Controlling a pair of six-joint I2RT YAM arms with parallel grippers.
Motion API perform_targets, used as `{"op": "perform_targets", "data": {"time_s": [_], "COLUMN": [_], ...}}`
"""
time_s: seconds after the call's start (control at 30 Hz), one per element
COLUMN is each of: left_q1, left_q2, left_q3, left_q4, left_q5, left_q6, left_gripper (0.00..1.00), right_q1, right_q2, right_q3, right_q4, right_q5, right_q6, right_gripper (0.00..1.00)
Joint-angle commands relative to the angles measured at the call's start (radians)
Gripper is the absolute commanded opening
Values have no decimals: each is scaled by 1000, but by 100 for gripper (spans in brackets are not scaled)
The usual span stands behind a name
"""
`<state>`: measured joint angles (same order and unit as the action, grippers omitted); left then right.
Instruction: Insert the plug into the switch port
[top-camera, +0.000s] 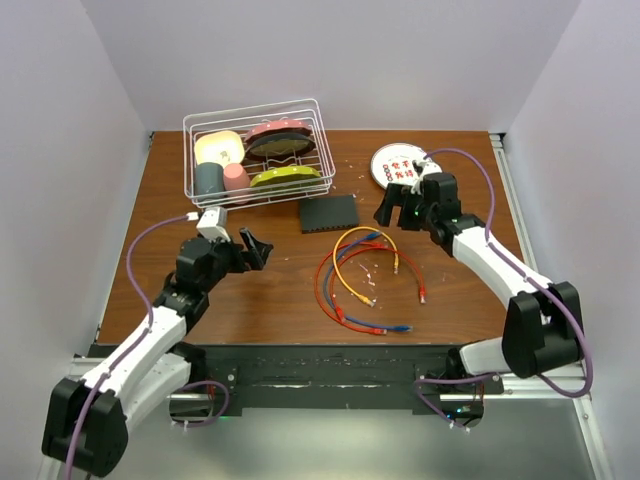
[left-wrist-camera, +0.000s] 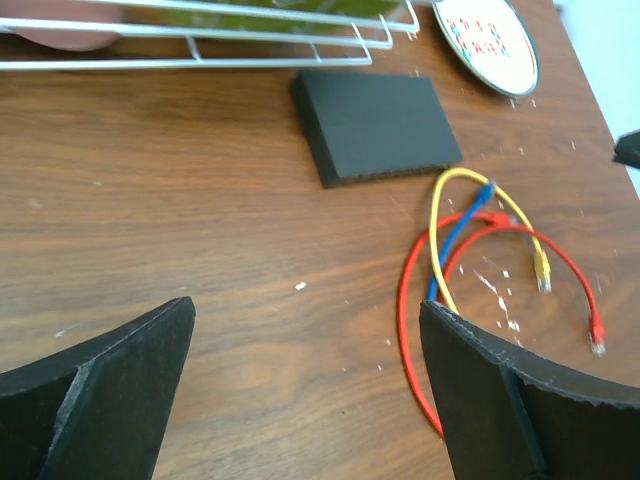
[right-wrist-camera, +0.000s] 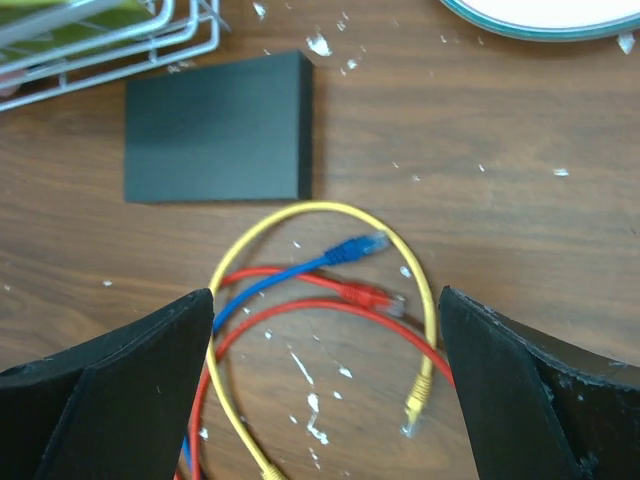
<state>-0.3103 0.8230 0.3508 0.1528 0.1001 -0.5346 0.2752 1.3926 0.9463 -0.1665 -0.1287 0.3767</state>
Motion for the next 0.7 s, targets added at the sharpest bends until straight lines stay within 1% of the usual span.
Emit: {"op": "perform_targets", "data": {"time_s": [0.0,0.07,0.13,0.17,0.2,0.27,0.3,0.33,0.4,0.47,0.5,0.57,0.6,0.67], "left_q1": [-30,-59,-125,-156,-223,-288,-344,-367,-441,-481,-512,-533,-547,-561], "left_q2": [140,198,296,332,397,464,522,548,623,672,721,767,804,827], "left_q3": [83,122,189,218,247,339,399,427,499,542,588,631,664,688], "left_q4": [76,82,64,26,8,-39,-51,-65,-88,-114,-131,-191,-202,-225], "left_q5": [145,171,147,98,66,3,-19,-34,-74,-97,-132,-160,-165,-183], "left_q6": [39,47,51,54,59,77,81,82,84,85,85,76,76,71], "left_gripper": [100,100,100,100,100,100,100,100,100,100,100,100,100,100], "right_q1": [33,65,104,113,122,125,127,127,125,127,127,125,127,127], "right_q2": [-89,-115,-122,-130,-136,-162,-170,-175,-178,-176,-176,-172,-162,-141], "right_q3": [-63,-75,-86,-102,-112,-142,-152,-156,-170,-179,-184,-190,-188,-178], "right_q4": [-36,-66,-105,-117,-142,-168,-204,-221,-257,-271,-272,-278,-286,-294], "right_q5": [-27,24,81,102,121,197,237,298,330,342,342,377,389,425], "right_q6": [-39,-39,-26,-16,8,42,48,56,67,80,82,96,100,110], "right_gripper": [99,99,99,99,99,99,99,99,99,99,99,99,99,99]}}
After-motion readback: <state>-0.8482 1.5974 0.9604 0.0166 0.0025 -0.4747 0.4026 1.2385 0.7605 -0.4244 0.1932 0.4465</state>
